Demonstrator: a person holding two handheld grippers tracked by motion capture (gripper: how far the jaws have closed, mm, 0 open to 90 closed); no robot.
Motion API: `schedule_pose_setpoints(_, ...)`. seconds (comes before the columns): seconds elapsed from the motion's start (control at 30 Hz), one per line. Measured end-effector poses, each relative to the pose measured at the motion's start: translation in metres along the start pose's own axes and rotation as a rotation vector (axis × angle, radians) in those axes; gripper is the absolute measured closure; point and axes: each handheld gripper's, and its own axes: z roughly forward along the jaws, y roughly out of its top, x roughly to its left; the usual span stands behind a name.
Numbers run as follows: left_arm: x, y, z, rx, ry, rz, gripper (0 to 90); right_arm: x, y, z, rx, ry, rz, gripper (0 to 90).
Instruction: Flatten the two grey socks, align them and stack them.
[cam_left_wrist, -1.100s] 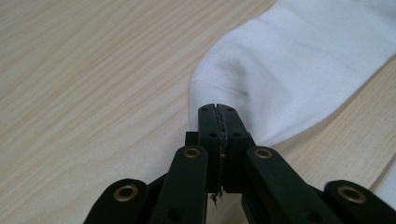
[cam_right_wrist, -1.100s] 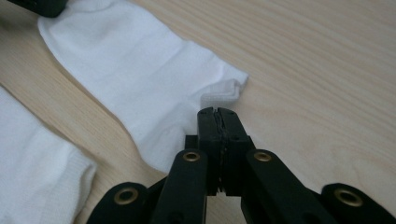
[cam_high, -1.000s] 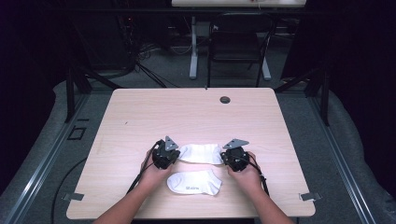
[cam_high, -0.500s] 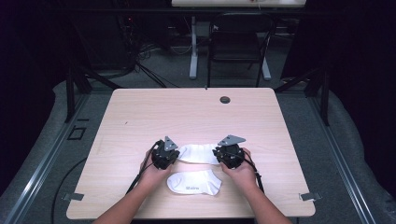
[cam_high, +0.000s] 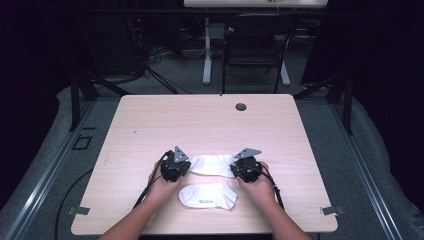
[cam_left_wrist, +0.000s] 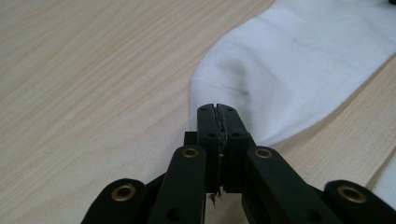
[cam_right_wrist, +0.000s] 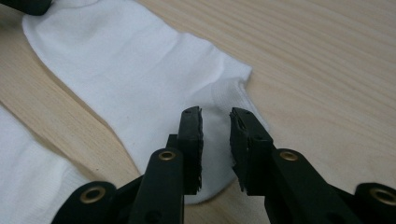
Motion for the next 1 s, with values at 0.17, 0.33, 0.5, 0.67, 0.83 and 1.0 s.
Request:
schedule_pose_setpoints(0.17, 0.001, -0.002, -0.002, 0.002, -0.001, -0.001, 88.8, -0.003, -0.004, -0.001, -0.015, 0.010, 0.029, 75.5)
schedule_pose_setpoints(0.33, 0.001, -0.003, -0.004, 0.004, -0.002, -0.001, 88.7, -0.003, -0.006, -0.001, -0.031, 0.009, 0.057, 75.1)
schedule_pose_setpoints(0.5, 0.001, -0.004, -0.005, 0.009, 0.000, -0.001, 87.8, -0.003, -0.006, -0.001, -0.029, 0.016, 0.067, 73.7)
schedule_pose_setpoints(0.67, 0.001, -0.005, -0.007, 0.010, -0.003, -0.006, 87.1, -0.002, -0.005, 0.000, -0.034, 0.021, 0.073, 73.3)
schedule_pose_setpoints(0.83, 0.002, -0.006, -0.009, 0.019, -0.006, -0.019, 84.2, 0.001, -0.004, 0.000, -0.032, 0.018, 0.058, 73.3)
schedule_pose_setpoints(1.0, 0.003, -0.005, -0.011, 0.017, -0.011, -0.028, 79.3, 0.004, -0.002, -0.001, -0.036, 0.018, 0.038, 71.8)
